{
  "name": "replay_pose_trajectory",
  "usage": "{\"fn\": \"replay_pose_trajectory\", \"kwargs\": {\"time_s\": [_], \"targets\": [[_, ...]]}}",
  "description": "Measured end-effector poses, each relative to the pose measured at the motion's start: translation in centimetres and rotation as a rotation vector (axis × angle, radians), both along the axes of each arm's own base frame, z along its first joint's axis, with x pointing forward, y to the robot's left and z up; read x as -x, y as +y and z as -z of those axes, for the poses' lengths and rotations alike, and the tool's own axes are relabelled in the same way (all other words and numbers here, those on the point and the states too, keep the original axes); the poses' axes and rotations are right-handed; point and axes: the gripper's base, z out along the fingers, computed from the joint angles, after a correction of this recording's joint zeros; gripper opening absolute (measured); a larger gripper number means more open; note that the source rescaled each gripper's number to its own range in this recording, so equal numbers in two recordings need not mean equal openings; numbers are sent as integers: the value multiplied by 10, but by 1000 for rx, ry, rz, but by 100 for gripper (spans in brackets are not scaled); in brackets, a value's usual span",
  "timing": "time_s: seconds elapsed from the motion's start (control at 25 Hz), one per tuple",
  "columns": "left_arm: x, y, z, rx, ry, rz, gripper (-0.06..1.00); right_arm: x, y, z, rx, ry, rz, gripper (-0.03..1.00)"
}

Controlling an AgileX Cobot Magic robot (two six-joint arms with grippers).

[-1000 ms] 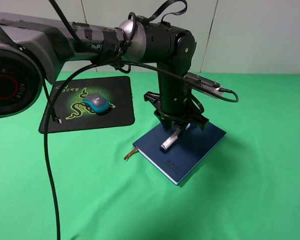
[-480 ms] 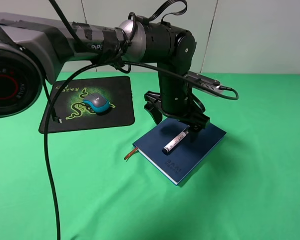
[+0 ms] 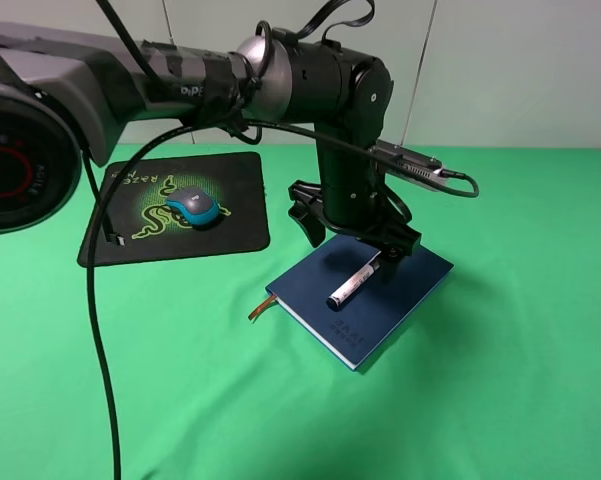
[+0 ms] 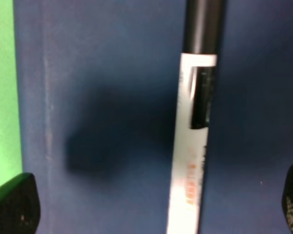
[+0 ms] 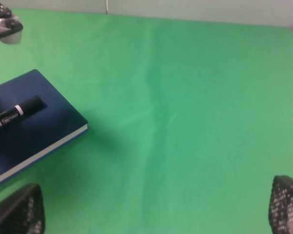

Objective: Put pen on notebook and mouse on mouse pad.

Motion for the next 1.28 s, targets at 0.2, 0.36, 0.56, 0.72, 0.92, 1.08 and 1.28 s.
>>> {"fn": "replay_pose_trajectory", "kwargs": {"time_s": [0.2,0.36,0.56,0.72,0.92,1.08,1.28], "targets": [[6,6,-36,18,-15,1,100,0,0,0,0,0,0,100],[13,16,-68,8,-18,6,100,0,0,0,0,0,0,100],[23,32,-113,7,-67,12,100,0,0,0,0,0,0,100],[30,44,-148,46,-144,12,100,0,0,0,0,0,0,100],[44,59,-191,115,-219,36,99,0,0,0,0,0,0,100],[57,74,-216,153,-258,53,98,0,0,0,0,0,0,100],[87,108,-234,157,-273,70,98,0,0,0,0,0,0,100]]}}
